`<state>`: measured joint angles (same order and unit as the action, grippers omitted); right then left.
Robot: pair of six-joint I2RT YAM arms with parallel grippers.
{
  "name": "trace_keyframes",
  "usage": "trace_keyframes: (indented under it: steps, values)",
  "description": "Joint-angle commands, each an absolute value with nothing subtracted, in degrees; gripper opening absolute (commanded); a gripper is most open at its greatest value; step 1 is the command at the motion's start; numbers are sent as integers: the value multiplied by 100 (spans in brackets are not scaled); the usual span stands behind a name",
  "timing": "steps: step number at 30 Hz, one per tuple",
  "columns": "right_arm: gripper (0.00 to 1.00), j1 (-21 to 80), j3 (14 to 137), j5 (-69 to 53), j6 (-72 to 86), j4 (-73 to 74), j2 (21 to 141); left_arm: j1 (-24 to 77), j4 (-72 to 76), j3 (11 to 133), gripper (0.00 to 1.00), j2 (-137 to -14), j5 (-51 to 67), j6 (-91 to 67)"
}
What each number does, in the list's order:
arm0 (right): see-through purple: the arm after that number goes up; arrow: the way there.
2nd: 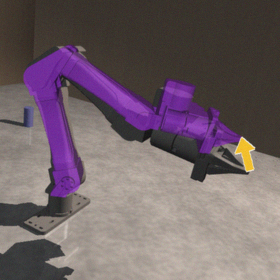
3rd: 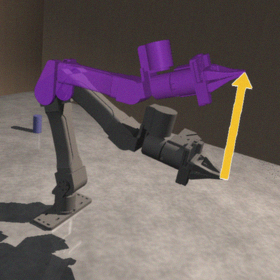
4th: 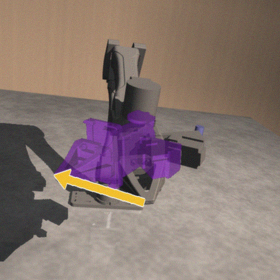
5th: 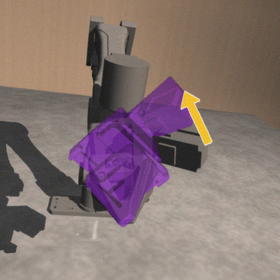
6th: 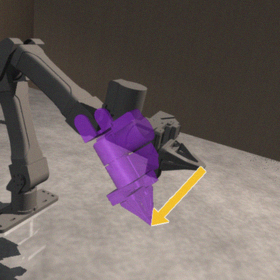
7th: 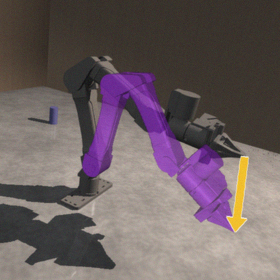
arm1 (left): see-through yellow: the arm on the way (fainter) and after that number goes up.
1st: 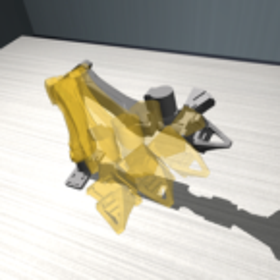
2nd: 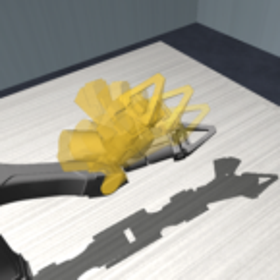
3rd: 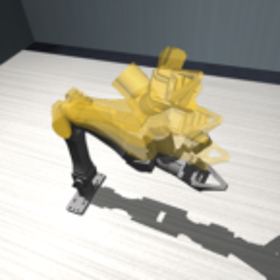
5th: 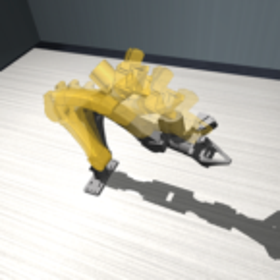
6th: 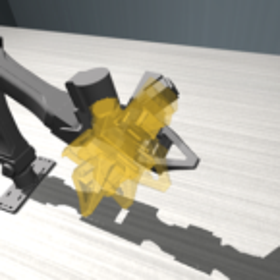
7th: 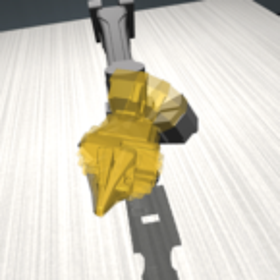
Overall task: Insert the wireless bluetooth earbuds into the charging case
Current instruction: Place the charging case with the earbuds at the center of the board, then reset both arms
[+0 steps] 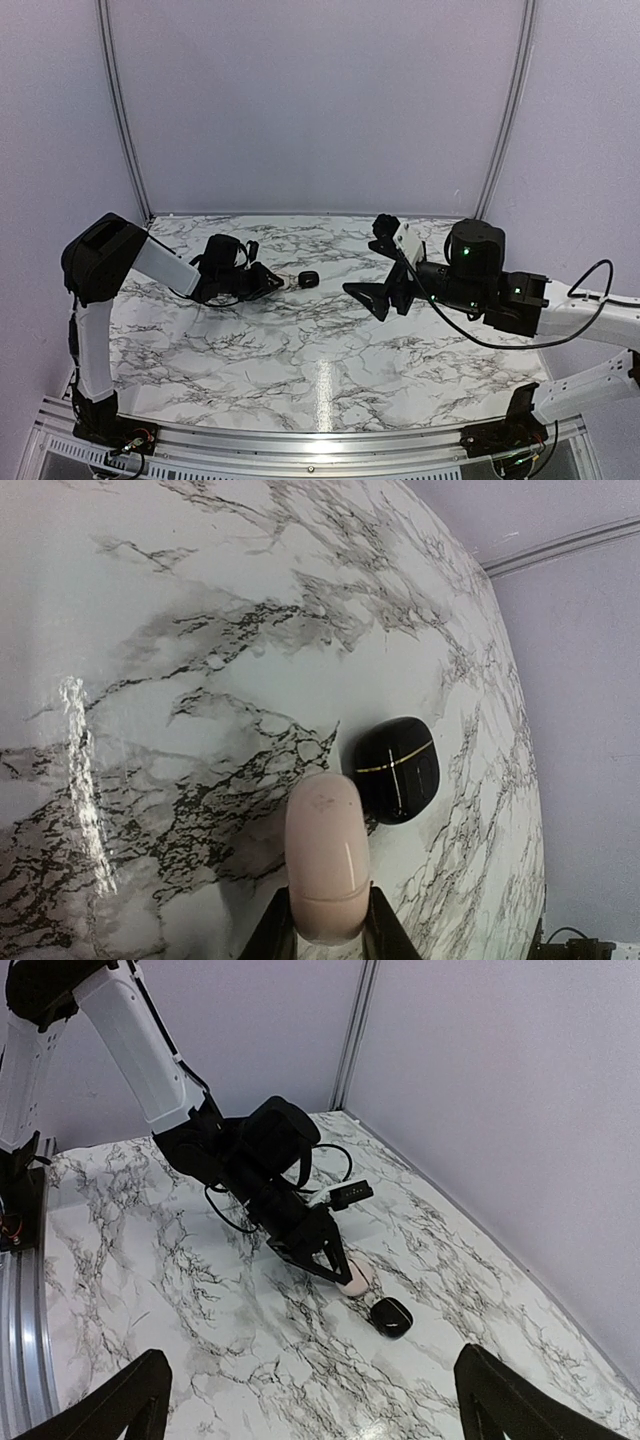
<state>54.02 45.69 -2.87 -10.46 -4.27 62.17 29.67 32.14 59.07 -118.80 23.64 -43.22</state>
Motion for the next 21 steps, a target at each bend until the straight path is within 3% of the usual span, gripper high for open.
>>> trace_keyframes:
  steps: [1, 6, 10, 12, 14, 15, 21]
  values:
    - [98, 5353, 4598, -296, -894, -604, 6321, 2912, 2786, 6177, 9, -12055, 2475, -4313]
    - [98, 5336, 4631, -281, -634, -588, 6448, 2875, 2318, 6333, 28, -12073, 2356, -4177]
    - [99, 5311, 4665, -329, -379, -539, 6654, 2870, 1955, 6396, 50, -11970, 2176, -4068]
    - [98, 5276, 4702, -355, -271, -503, 6757, 2853, 1913, 6354, 65, -11882, 2160, -4045]
    - [99, 5231, 4735, -392, -151, -474, 6849, 2832, 1854, 6305, 93, -11756, 2128, -4007]
    - [98, 5182, 4752, -465, -68, -456, 6889, 2818, 1827, 6271, 98, -11675, 2130, -3981]
    - [99, 4481, 4710, -1001, 681, -435, 7062, 2804, 1020, 6201, 99, -10819, 1571, -3490]
